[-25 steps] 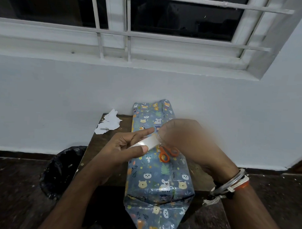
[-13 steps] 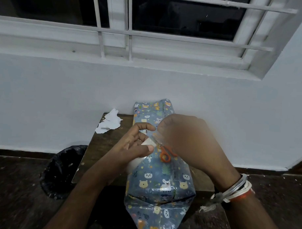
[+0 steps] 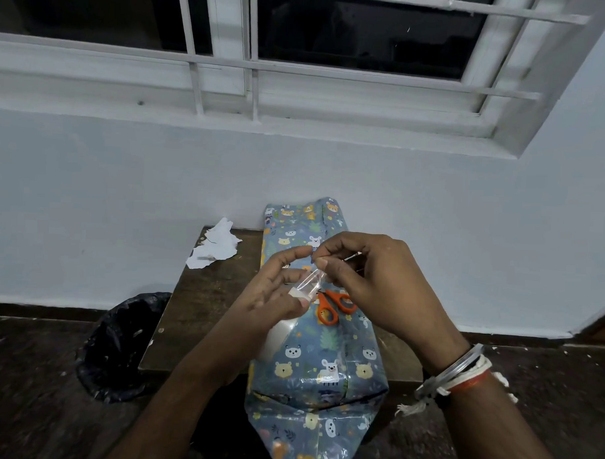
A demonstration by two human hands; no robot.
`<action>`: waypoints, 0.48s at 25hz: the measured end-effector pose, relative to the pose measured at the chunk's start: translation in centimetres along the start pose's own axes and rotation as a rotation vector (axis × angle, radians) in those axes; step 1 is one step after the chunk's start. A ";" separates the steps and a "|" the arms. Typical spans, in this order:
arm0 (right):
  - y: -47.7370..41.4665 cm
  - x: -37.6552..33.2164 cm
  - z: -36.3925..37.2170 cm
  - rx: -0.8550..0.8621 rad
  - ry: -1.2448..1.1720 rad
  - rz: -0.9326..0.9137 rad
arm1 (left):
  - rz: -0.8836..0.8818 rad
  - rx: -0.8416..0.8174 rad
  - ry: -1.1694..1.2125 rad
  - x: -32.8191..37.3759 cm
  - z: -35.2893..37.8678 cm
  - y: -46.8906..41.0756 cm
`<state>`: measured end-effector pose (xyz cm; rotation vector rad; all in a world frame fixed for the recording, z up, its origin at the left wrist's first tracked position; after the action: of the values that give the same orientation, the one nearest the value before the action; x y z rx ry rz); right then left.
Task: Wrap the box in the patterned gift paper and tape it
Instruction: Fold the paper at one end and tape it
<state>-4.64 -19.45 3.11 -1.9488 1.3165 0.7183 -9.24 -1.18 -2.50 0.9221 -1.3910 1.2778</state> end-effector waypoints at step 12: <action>0.2 -0.1 0.5 0.070 -0.019 0.001 | 0.040 0.038 0.153 -0.2 0.7 -0.1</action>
<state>-4.89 -19.08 2.84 -1.8820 1.3142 0.6804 -9.20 -1.90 -2.58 0.8081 -1.2748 1.3801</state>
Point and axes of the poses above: each hand's wrist, its own y-axis away from the middle knuckle, its own z-axis out of the palm, x = y × z, the point moved 1 cm from there along -y, towards the middle knuckle, and after that the axes turned 10 degrees about z, right-handed, at the moved point
